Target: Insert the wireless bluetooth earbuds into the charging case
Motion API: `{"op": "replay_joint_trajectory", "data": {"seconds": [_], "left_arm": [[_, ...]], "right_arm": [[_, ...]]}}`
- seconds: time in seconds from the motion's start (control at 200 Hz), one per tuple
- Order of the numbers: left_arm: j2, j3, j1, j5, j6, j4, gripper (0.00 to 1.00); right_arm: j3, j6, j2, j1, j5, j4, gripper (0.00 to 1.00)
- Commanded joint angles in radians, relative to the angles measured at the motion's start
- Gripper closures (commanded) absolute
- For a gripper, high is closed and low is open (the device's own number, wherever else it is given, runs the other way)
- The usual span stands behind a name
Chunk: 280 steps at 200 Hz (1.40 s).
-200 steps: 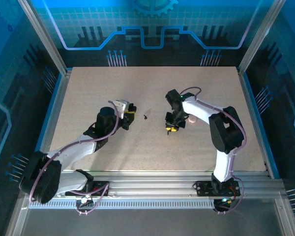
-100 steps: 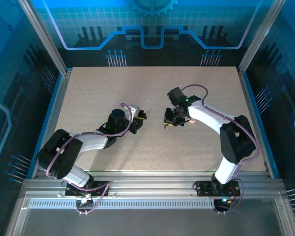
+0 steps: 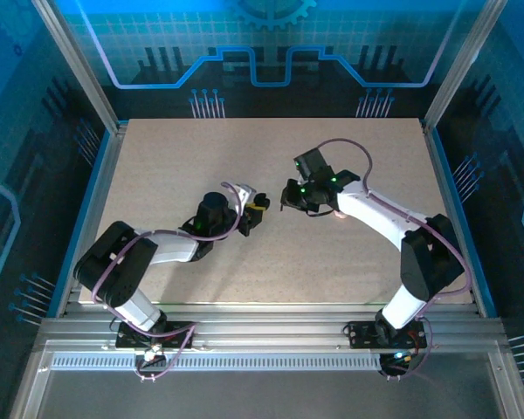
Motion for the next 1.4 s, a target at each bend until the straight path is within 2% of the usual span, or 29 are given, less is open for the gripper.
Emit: {"op": "replay_joint_trajectory", "data": {"seconds": [0.0, 0.55, 1.396], "left_arm": [[0.018, 0.032, -0.010, 0.060, 0.003, 0.073, 0.90], [0.031, 0.066, -0.011, 0.170, 0.036, 0.104, 0.90], [-0.039, 0.074, -0.011, 0.161, 0.000, 0.127, 0.89]], "right_arm": [[0.038, -0.039, -0.025, 0.026, 0.012, 0.076, 0.85], [-0.050, -0.174, -0.126, 0.077, 0.069, 0.248, 0.84], [-0.135, -0.251, -0.166, 0.115, 0.138, 0.271, 0.84]]}}
